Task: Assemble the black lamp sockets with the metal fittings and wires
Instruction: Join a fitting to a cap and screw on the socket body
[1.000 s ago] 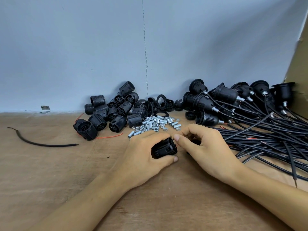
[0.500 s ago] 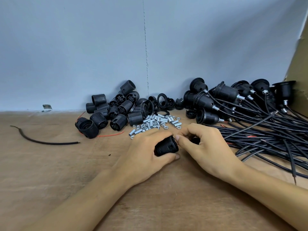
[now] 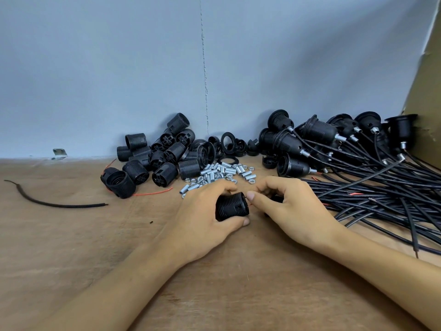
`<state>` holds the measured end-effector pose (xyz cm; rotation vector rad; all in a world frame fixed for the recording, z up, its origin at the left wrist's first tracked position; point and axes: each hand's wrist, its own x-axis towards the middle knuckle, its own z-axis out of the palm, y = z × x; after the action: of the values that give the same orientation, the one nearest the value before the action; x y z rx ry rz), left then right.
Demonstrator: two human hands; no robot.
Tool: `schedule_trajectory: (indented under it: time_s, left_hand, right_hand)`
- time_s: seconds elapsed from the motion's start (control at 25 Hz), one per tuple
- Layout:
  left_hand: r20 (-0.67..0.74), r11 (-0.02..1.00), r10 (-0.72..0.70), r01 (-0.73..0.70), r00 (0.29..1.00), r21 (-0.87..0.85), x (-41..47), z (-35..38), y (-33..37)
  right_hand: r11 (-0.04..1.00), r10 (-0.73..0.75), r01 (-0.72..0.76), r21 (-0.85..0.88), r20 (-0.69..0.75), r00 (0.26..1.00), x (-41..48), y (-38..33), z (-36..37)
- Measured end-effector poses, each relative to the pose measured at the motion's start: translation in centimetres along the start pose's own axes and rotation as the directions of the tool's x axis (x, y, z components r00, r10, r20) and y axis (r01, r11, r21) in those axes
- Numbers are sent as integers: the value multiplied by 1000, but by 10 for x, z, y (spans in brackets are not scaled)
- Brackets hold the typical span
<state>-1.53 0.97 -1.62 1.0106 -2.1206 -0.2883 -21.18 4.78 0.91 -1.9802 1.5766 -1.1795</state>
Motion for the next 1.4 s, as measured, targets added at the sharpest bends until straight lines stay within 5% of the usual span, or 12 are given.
schedule_trajectory:
  time_s: [1.08,1.4]
  left_hand:
    - [64,992,98,-102,993,71,1,2,-2]
    - [28,997,18,-20,999,75,3,4,-5]
  right_hand:
    - [994,-32,39,-103,68,997,0,3,-2]
    - [992,-42,44,-115,23,999,3,3,-2]
